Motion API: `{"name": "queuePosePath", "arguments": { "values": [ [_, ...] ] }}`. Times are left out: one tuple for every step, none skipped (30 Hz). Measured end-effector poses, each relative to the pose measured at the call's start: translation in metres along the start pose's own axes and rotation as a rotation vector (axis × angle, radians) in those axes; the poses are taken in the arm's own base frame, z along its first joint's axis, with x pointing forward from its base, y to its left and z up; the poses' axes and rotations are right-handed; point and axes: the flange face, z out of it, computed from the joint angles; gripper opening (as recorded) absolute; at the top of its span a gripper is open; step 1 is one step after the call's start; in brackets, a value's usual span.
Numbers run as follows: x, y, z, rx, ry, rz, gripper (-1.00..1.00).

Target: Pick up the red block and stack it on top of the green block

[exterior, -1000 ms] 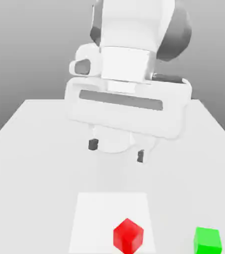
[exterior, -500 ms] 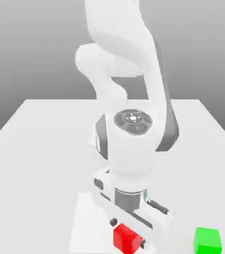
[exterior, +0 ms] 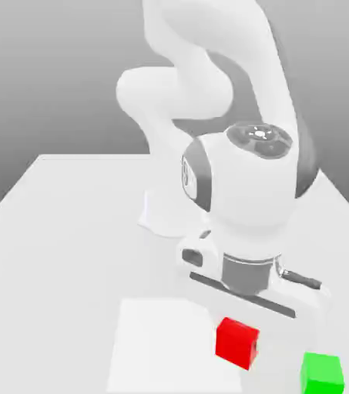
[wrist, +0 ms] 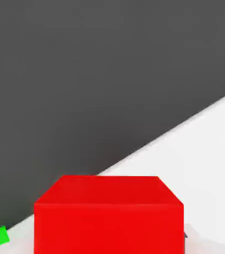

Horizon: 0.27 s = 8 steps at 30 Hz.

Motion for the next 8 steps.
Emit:
{"name": "queuePosePath", "arguments": {
  "values": [
    [-0.022,-0.011,0.000,0.001,0.000,-0.085,-1.00],
    [-0.035,-0.018,0.008,0.002,0.001,-0.135,-1.00],
    [-0.042,-0.021,0.020,0.002,0.001,-0.160,-1.00],
    [-0.046,-0.023,0.033,0.002,0.000,-0.173,-1.00],
    [-0.048,-0.023,0.045,0.002,0.001,-0.180,1.00],
    [-0.048,-0.023,0.045,0.002,0.001,-0.180,1.00],
    [-0.048,-0.023,0.045,0.002,0.001,-0.180,1.00],
    [-0.048,-0.023,0.045,0.002,0.001,-0.180,1.00]
  ]
}}
